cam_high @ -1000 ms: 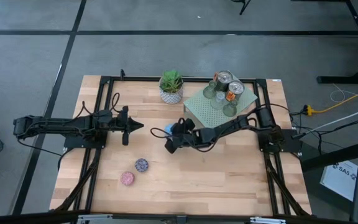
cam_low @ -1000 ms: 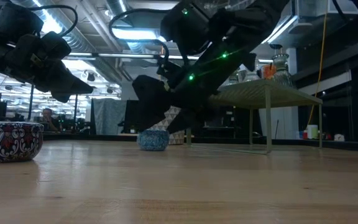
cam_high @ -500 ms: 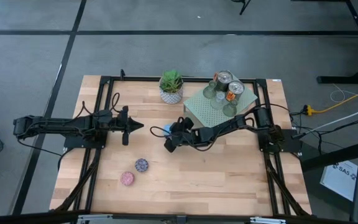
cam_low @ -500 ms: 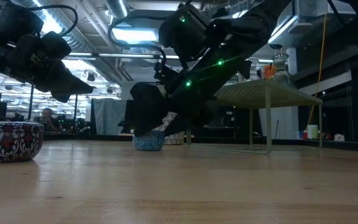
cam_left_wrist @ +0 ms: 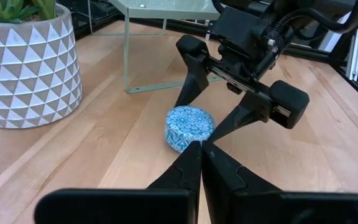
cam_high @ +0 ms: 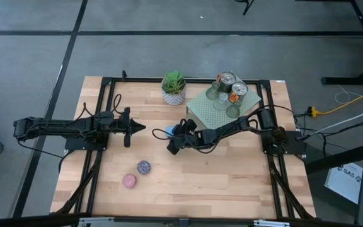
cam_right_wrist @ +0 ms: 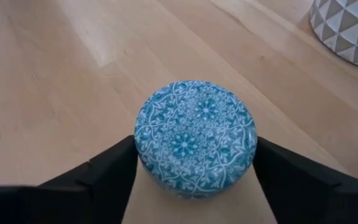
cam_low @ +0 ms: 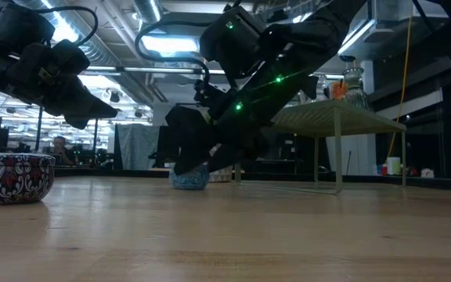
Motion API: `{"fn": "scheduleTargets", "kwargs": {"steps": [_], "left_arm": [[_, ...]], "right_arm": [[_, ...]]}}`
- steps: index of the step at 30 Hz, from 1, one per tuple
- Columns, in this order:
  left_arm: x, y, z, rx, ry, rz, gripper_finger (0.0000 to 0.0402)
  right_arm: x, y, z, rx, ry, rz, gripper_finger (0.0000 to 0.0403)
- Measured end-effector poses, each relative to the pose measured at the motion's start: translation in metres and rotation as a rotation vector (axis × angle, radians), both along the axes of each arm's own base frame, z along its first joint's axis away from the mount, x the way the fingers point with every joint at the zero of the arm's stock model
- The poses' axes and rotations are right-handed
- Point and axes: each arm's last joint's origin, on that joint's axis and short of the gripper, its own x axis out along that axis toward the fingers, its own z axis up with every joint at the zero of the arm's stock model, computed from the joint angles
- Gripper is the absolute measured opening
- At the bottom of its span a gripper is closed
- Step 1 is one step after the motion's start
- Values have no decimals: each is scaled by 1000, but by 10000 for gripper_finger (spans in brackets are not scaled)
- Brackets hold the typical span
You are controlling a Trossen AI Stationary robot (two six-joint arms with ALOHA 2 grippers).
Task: Pick & Place candle stick holders
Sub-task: Put the blue scented candle on the shelf
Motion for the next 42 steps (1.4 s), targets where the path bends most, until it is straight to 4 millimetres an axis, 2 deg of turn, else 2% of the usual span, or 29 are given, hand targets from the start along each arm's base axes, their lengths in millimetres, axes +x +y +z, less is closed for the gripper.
{"fn": "scheduleTargets", "kwargs": {"steps": [5,12,16,22,26,36,42], "left_arm": [[0,0,0,0,0,0,4],[0,0,0,0,1,0,8],[0,0,0,0,1,0,6],[0,0,0,0,0,0,9],[0,0,0,0,0,0,6],[0,0,0,0,1,0,8],[0,0,0,0,0,0,4]], "right_arm": [[0,0,0,-9,5,9,266],[0,2,0,12,8,32,267],[-1,10,0,17,14,56,262],[-5,32,0,54,34,143,255],[-13,54,-7,115,101,261,254],[-30,110,-3,179,132,444,225],[-36,123,-1,172,133,479,216]]}}
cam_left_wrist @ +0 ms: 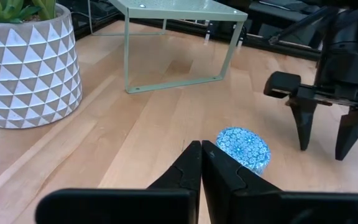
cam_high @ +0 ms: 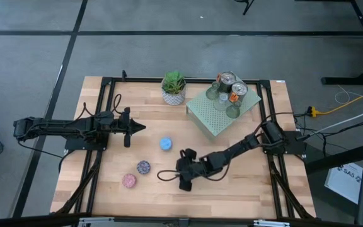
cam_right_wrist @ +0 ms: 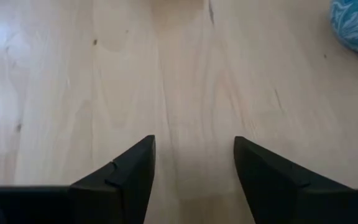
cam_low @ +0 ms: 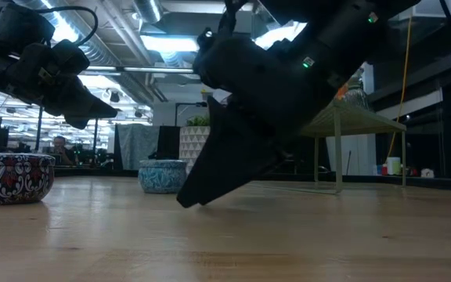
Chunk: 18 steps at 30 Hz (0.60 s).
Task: Pick & Place candle stick holders
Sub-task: Put the blue scented candle on the shelf
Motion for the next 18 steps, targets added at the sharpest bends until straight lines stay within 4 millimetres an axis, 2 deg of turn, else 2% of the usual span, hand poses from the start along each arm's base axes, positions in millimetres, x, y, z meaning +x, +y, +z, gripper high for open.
{"fn": "scheduleTargets", "kwargs": {"steps": [5,15,18], "left_arm": [[0,0,0,0,0,0,5],[0,0,0,0,0,0,6],[0,0,0,0,0,0,8]], "right_arm": [[1,-2,0,0,-9,-13,241],[10,-14,4,25,-58,-45,378],[12,-20,3,7,-64,-71,395]]}}
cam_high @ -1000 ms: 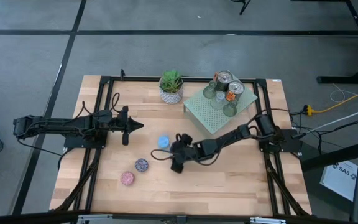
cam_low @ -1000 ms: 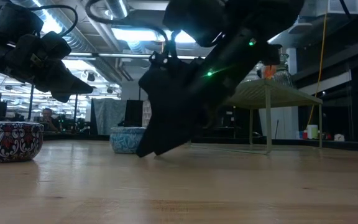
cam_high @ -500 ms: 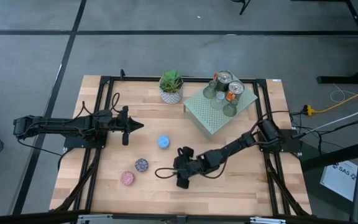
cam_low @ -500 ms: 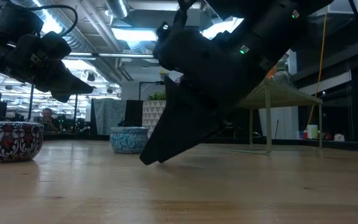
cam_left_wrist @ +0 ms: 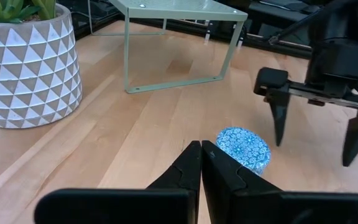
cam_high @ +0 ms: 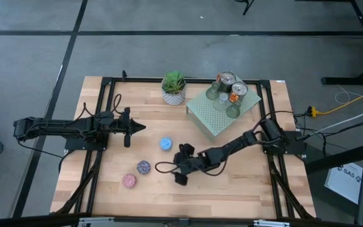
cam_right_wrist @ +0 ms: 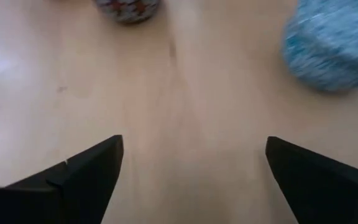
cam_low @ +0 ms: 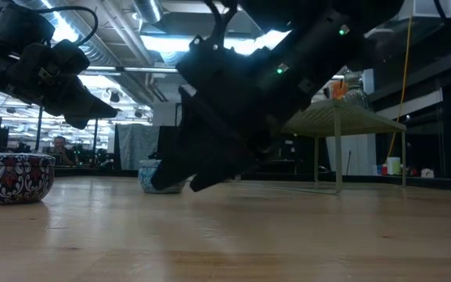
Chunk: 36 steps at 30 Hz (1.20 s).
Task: Pick & Place candle stick holders
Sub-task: Put the blue scented candle on the shelf
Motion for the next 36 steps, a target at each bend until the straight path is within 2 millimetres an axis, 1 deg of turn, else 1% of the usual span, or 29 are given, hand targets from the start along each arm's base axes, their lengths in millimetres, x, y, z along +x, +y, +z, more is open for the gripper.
{"fn": "scheduleTargets", "kwargs": {"steps": [8,18,24,31,36], "left_arm": [[0,0,0,0,0,0,6],[0,0,0,0,0,1,10],[0,0,0,0,0,0,6],[0,0,0,0,0,0,6],[0,0,0,0,0,0,9]], "right_arm": [[7,-20,2,-131,-36,-67,394],[17,-47,4,-227,-50,-62,395],[21,-61,6,-266,-56,-57,395],[29,-71,10,-283,-103,41,395],[31,-80,11,-285,-108,28,395]]}}
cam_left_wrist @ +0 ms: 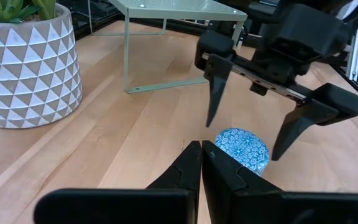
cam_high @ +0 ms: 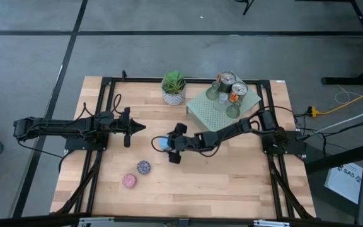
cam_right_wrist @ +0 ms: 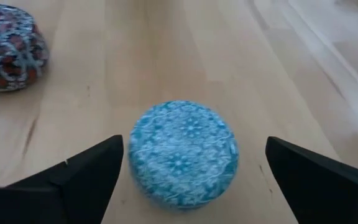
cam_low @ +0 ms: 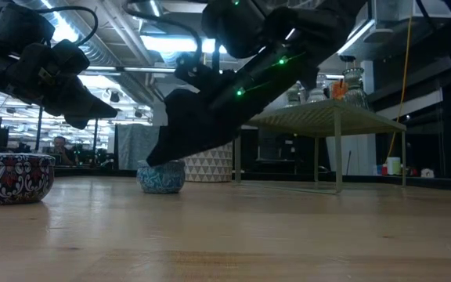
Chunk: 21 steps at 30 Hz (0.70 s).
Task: Pick & Place candle stick holders
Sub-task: Put the blue scented candle on the shelf
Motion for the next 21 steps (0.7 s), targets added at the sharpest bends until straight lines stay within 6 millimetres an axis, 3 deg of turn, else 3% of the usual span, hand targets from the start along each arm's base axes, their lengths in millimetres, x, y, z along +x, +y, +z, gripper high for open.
{"fn": "scheduleTargets", "kwargs": {"steps": [15,21], "left_arm": [[0,0,0,0,0,0,11],[0,0,0,0,-1,0,12]], "right_arm": [[4,-3,-15,48,3,38,393],[5,-2,-13,44,-19,44,356]]}}
